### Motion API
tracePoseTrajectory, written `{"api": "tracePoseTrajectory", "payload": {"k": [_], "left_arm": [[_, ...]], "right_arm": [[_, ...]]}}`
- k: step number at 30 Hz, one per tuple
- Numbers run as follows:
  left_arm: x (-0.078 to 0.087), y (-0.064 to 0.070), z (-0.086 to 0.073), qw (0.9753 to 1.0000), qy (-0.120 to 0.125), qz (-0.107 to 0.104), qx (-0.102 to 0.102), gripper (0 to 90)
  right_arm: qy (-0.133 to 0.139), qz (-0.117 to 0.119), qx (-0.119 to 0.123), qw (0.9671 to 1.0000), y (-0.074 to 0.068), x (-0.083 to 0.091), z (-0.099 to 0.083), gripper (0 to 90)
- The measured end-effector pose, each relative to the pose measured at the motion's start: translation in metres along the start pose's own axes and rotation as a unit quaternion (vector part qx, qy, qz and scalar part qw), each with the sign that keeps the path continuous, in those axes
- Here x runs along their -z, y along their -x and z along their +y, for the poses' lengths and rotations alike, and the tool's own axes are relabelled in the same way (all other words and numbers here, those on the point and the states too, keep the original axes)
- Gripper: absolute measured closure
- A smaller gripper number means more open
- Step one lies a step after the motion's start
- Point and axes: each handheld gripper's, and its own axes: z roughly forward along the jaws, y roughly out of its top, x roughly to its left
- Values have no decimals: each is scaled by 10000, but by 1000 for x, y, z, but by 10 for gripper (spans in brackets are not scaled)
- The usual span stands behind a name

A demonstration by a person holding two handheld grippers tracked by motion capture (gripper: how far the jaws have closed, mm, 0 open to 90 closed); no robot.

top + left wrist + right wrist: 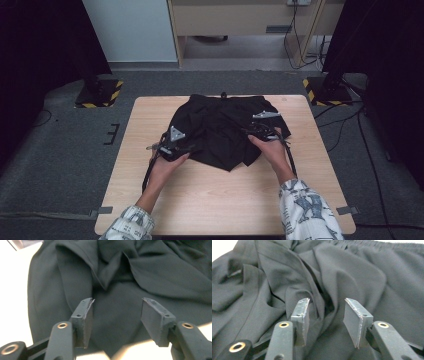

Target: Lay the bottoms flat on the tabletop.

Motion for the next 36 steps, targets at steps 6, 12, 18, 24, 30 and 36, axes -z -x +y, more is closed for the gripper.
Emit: {"api": "tracePoseTrajectory", "payload": {"k": [6, 12, 18, 24, 30, 36], "left_arm": [[16, -7, -15, 9994, 205, 49, 280, 462], [18, -8, -16, 9993, 226, 145, 278, 465], [11, -2, -22, 9998, -19, 211, 35, 458], [11, -2, -19, 9998, 39, 207, -16, 446], [0, -2, 1, 9998, 86, 163, -42, 392], [-25, -6, 25, 9994, -173, 294, -103, 392]], "right_arm": [[-201, -17, 79, 9998, -7, -16, -8, 874], [-30, 164, 180, 9997, -19, 7, -16, 889], [51, 334, 216, 9992, -26, 48, -47, 886], [42, 515, 178, 9985, -30, 71, -86, 856], [205, 533, 492, 9972, -33, 92, -96, 548], [305, 313, 389, 9983, -29, 98, -97, 487]]}}
